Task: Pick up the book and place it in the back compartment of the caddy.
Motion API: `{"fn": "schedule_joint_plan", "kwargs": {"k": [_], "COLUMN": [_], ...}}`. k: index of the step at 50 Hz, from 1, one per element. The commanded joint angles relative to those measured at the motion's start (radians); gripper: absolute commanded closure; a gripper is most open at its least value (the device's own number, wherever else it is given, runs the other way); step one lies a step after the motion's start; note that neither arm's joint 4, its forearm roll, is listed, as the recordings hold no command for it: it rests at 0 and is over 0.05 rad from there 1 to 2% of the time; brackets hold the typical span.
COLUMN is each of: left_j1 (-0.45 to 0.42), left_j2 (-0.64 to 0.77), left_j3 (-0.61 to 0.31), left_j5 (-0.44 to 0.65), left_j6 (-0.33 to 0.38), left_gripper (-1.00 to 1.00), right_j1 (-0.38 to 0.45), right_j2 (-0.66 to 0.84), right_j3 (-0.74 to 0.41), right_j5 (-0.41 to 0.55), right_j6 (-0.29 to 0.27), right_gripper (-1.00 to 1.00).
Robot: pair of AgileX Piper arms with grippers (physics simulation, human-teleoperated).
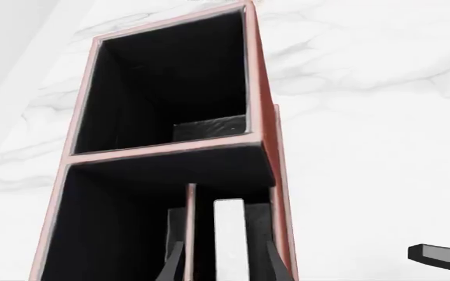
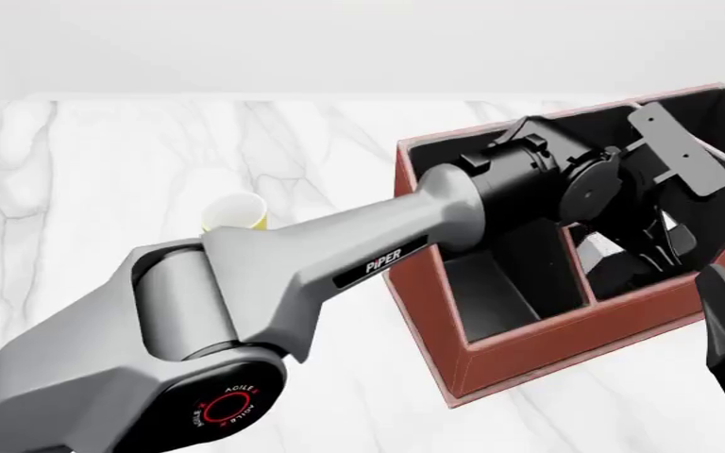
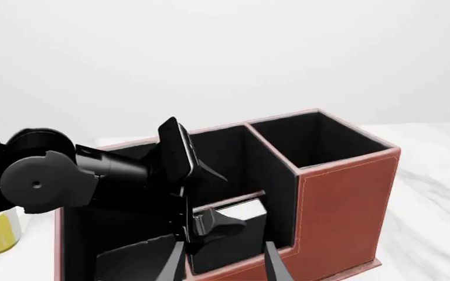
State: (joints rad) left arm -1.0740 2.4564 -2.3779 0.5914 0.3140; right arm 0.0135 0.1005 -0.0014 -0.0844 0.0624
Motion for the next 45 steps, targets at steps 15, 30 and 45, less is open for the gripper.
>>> {"fn": "schedule_joint_plan", "kwargs": {"k": [15, 30, 45], "left_j1": [-0.001, 0.021, 0.048], "left_j2": [-0.079, -0.212, -0.322], "left_j3": [0.024, 0.110, 0.161], "left_j5": [0.019, 0.018, 0.040], "left_j6": [-0.026, -0.013, 0.012], "left_gripper": [-1.00, -1.00, -1.00], "right_j1": [-0.002, -0.003, -0.003], "right_j2": [-0.007, -0.057, -0.089], "right_j3": [0.001, 0.000, 0.000], "right_j5": [0.006, 0.048, 0.073], "right_j6": [-0.007, -0.016, -0.027], "right_gripper": [-1.00, -1.00, -1.00]}}
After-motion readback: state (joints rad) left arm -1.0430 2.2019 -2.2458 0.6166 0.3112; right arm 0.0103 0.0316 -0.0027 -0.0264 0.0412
